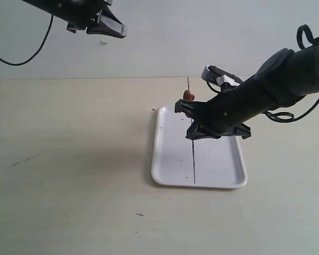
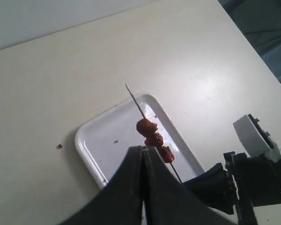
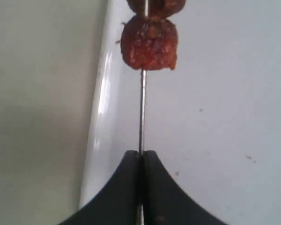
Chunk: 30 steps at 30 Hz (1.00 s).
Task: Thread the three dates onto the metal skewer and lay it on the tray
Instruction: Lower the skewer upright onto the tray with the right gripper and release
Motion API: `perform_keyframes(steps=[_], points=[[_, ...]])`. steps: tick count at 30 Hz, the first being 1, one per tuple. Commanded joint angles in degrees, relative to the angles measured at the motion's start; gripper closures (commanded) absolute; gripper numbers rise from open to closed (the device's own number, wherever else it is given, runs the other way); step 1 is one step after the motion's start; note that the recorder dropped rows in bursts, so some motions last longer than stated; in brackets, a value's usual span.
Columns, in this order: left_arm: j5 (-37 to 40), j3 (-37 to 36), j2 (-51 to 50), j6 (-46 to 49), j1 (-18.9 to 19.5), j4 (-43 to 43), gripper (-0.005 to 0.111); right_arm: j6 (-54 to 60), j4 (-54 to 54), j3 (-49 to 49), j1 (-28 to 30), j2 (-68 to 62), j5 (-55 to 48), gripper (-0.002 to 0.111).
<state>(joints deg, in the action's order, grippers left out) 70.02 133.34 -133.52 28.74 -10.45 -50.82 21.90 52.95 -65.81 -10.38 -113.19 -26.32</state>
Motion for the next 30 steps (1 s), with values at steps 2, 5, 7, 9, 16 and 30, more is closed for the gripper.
perform_keyframes(steps=[2, 5, 7, 9, 16, 30], points=[[-0.1, -2.6, 4.3, 2.1, -0.1, 1.4, 0.107, -7.5, 0.3, 0.3, -1.6, -1.7, 7.4, 0.108], [-0.1, -5.6, 6.2, 3.8, -0.1, 1.4, 0.107, -7.6, -0.2, 0.3, -1.6, -3.7, 7.5, 0.108], [-0.1, -7.4, 7.4, 4.3, -0.1, 1.4, 0.107, -6.4, -0.3, 0.3, -1.6, -4.8, 6.6, 0.107], [-1.9, -9.5, 8.6, 5.6, -0.1, 1.0, 0.107, -4.0, -0.6, 0.3, -1.6, -5.4, 6.4, 0.099], [-9.7, -18.7, 15.2, 8.5, -0.1, 0.9, 0.107, -3.5, -3.5, 0.3, -1.6, -4.9, 6.6, 0.056], [-38.4, -54.4, 42.9, 10.4, -0.1, 3.5, 0.107, -3.5, -14.5, 0.3, -1.6, -2.6, -0.2, 0.048]])
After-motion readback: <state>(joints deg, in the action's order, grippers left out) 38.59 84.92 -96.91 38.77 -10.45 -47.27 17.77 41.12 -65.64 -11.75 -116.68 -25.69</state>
